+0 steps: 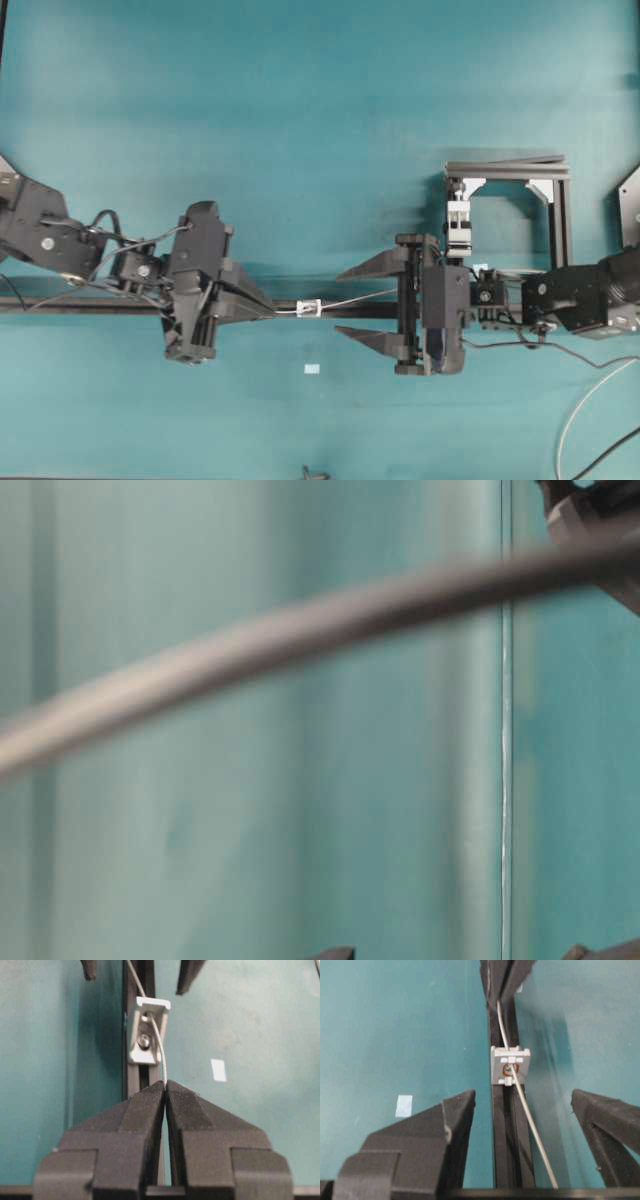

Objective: Insert the wire through the hole in the metal fitting marked with a red label.
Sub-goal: 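Grasp the protruding wire tip with the left gripper, open right gripper, then pull the wire leftward through the bracket with the left gripper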

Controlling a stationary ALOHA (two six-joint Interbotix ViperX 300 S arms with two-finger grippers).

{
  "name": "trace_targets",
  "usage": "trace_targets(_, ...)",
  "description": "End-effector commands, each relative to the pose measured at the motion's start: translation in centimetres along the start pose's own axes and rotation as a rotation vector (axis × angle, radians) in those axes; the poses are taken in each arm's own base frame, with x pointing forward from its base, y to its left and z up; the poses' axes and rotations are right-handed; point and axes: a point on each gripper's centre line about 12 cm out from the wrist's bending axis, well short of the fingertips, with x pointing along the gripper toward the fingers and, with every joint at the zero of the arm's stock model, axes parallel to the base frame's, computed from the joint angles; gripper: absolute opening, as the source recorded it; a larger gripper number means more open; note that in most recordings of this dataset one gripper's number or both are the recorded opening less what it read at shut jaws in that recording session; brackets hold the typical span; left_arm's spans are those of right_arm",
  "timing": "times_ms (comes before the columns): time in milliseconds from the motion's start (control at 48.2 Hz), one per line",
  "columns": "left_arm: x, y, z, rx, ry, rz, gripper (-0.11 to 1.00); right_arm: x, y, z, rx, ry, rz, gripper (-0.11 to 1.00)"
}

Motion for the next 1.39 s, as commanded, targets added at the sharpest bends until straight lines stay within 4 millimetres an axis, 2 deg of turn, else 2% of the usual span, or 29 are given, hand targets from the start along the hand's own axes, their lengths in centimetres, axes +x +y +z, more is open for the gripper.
trace_targets(0, -0.9, -0.8, 1.1, 0.006, -0.029, -0.023, -0.1, -0.2, 0.3, 1.3, 0.015, -0.031, 0.012, 0.87)
trace_targets(373, -4.1, -1.5, -0.6, 0.017, 0.032, -0.043, -0.1, -0.3, 0.3, 0.9, 0.014, -0.005, 0.014, 0.87)
trace_targets(768, -7.1, -1.1, -2.5, -0.035, 0.092, -0.04, -0.1, -0.2, 0.4, 1.0, 0.015, -0.005, 0.014, 0.87)
trace_targets(1369, -7.4, -1.3, -2.9, -0.031, 0.102, -0.048, -0.1, -0.2, 0.4, 1.0, 0.012, -0.008, 0.015, 0.87)
